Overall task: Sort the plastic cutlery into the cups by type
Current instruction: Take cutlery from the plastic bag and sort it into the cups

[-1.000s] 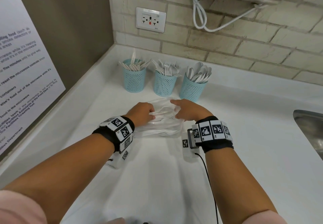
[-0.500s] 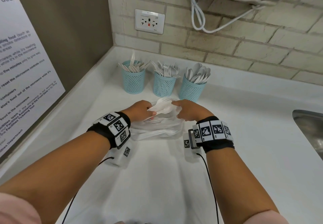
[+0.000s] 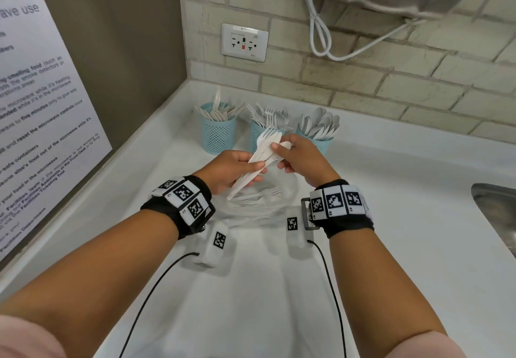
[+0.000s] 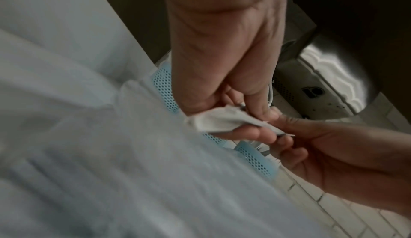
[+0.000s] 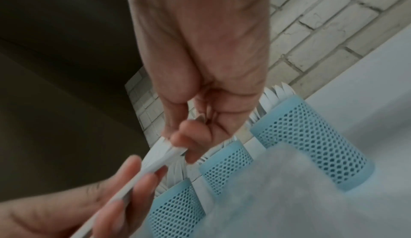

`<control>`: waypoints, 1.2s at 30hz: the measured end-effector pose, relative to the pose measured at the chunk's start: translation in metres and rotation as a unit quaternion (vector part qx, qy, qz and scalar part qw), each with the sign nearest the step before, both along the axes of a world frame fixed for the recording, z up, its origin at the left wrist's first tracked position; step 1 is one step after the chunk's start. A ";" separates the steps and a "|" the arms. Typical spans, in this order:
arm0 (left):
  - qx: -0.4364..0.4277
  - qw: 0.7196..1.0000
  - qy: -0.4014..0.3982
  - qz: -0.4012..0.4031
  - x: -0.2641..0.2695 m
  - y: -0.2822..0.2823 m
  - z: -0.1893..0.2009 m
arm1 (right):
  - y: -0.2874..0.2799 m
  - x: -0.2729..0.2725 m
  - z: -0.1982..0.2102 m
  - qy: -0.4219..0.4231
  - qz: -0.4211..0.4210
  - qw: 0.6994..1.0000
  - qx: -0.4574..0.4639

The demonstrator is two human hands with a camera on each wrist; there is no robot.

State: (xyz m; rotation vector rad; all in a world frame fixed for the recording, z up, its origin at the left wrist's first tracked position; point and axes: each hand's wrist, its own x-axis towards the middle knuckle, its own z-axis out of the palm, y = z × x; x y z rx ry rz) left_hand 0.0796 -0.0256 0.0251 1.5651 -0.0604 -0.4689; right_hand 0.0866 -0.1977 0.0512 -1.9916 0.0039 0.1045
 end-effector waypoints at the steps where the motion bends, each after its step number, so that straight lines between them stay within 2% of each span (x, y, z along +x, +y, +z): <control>1: -0.011 1.000 0.002 0.006 -0.001 -0.001 0.001 | 0.001 0.001 -0.002 -0.007 -0.011 1.000 0.021; 7: -0.050 0.997 0.034 0.045 -0.004 -0.008 0.001 | 0.003 0.003 -0.007 -0.024 -0.043 0.996 0.071; 10: -0.070 0.995 0.054 0.038 -0.005 -0.007 0.002 | 0.002 0.004 -0.009 -0.026 -0.048 0.996 0.077; 14: -0.064 0.996 0.052 0.030 -0.008 -0.005 0.003 | 0.001 0.006 -0.010 -0.036 -0.052 0.995 0.071; 19: -0.042 0.996 0.042 0.070 -0.010 -0.010 0.005 | 0.005 0.010 -0.011 -0.057 -0.069 0.995 0.049; 26: -0.066 0.990 0.027 0.118 -0.007 -0.004 0.009 | 0.001 0.030 0.027 -0.130 -0.132 0.982 0.029; 31: -0.057 0.989 0.013 0.135 -0.004 0.001 0.011 | -0.007 0.042 0.070 -0.233 -0.195 0.953 0.003; 34: -0.052 0.990 0.011 0.133 -0.004 0.000 0.009 | -0.024 0.045 0.088 -0.312 -0.247 0.918 -0.011; 36: -0.054 0.990 0.011 0.131 -0.004 -0.003 0.009 | -0.041 0.046 0.091 -0.357 -0.282 0.889 -0.061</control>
